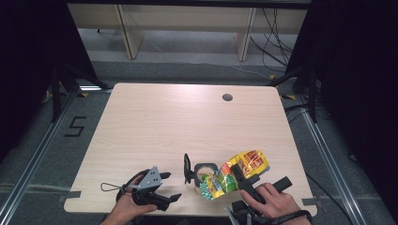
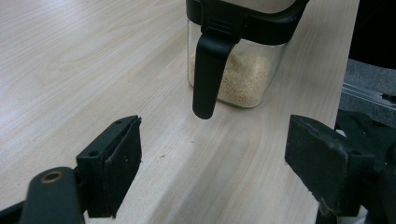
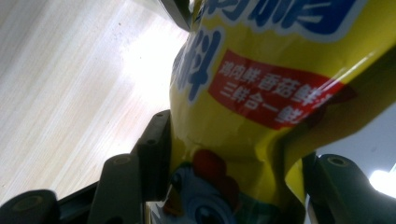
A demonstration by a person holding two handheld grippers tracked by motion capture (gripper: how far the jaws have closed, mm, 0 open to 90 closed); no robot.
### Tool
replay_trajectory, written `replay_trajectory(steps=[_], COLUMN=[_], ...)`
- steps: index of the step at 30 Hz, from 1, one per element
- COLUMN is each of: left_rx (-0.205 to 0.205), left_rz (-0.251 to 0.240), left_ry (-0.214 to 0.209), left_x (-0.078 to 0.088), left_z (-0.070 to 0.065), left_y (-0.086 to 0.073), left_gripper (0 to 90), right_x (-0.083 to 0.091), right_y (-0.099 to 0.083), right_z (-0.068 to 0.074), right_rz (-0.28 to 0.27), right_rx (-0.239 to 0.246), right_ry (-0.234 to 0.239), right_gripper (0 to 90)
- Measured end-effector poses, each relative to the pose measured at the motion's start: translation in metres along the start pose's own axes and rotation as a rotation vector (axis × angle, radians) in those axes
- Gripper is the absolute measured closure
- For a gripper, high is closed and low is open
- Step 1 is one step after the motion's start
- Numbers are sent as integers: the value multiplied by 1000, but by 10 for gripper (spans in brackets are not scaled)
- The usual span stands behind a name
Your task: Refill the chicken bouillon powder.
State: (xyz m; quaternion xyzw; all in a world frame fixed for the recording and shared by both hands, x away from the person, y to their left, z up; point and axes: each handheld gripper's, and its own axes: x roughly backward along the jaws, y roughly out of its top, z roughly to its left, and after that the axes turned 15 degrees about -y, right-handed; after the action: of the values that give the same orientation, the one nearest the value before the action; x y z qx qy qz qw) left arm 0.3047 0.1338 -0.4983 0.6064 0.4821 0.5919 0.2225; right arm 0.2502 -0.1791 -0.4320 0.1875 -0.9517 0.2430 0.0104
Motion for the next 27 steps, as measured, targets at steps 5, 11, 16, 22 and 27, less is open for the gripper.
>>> replay_trajectory(steps=[5,11,16,22,27], left_rx=[0,-21,-1,-1,-2], left_rz=[1,1,5,4,-9], left_ry=[-2,-13,-4,-4,-2], left_x=[-1,0,0,0,-1], left_z=[0,1,0,0,0], left_y=[0,1,0,0,1], left_gripper=[184,184,184,184,184], right_x=[-1,0,0,0,0], right_y=[0,0,0,-2,-1], right_z=[0,1,1,-1,0], right_rz=[2,-1,-6,14,-5], right_rx=[3,-5,-2,-11,1], right_ry=[-5,0,2,-5,5], right_gripper=[482,482,483,483,483])
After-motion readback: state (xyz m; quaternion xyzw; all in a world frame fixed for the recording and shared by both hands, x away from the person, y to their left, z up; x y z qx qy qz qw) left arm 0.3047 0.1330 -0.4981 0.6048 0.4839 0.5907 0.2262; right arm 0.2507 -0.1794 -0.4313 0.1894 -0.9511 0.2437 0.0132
